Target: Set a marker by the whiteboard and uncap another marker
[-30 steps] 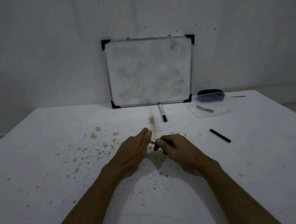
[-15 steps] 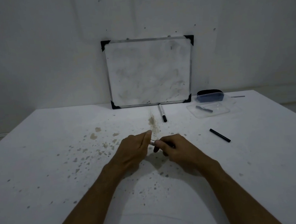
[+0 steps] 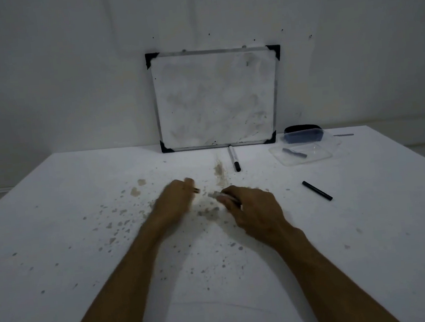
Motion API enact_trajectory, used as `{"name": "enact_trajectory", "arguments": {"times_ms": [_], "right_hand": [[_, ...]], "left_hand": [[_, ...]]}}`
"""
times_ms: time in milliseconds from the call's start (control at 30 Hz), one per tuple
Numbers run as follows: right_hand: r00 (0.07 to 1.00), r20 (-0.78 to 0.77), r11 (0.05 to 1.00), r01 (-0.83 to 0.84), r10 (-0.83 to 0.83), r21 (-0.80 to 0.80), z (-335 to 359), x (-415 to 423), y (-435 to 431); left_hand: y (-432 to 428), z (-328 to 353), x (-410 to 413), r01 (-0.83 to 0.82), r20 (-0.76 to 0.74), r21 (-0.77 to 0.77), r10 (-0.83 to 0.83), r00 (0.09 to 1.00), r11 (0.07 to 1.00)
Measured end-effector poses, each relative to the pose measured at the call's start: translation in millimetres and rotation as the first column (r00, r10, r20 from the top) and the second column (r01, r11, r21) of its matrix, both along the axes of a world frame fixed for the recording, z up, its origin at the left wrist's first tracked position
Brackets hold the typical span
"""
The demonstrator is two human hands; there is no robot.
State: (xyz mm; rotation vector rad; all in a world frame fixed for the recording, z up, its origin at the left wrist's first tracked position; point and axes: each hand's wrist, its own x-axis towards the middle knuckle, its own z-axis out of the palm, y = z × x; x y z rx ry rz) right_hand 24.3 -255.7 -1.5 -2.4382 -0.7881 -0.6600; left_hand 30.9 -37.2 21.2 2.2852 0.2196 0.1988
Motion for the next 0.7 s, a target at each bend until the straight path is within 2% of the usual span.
{"name": "enact_trajectory", "arguments": {"times_ms": [67, 100, 200, 267, 400, 567, 700], "right_hand": [[0.997, -0.044, 0.996, 0.063, -0.061, 0.061, -2, 2, -14], [0.994, -0.086, 0.992, 0.08, -0.072, 0.096, -2, 2, -19], [0.979, -0.197, 0.975, 0.097, -0.057, 0.2, -1, 3, -17], [0.974, -0.22, 0.974, 0.097, -0.051, 0.206, -1, 2, -11], [0.961, -0.275, 0.964, 0.113, -0.044, 0.242, 0, 2, -13], [0.933, -0.361, 0.939, 0.109, 0.018, 0.328, 5, 1, -13], [0.918, -0.391, 0.907, 0.113, 0.061, 0.406, 9, -1, -13]], "left_hand": [[31, -1, -4, -0.139, 0.057, -0.113, 0.146, 0.988, 0.984], [38, -4, -9, -0.147, 0.08, -0.118, 0.157, 0.984, 0.982], [18, -10, -19, -0.049, 0.069, -0.12, 0.057, 0.996, 0.992], [-6, -7, -18, 0.029, 0.1, -0.105, -0.019, 0.995, 0.994], [-27, -12, -12, 0.113, 0.208, 0.134, -0.14, 0.968, 0.984], [-24, -27, -7, 0.118, 0.23, 0.174, -0.157, 0.96, 0.978], [-21, -31, -4, 0.095, 0.27, 0.325, -0.189, 0.944, 0.941]]}}
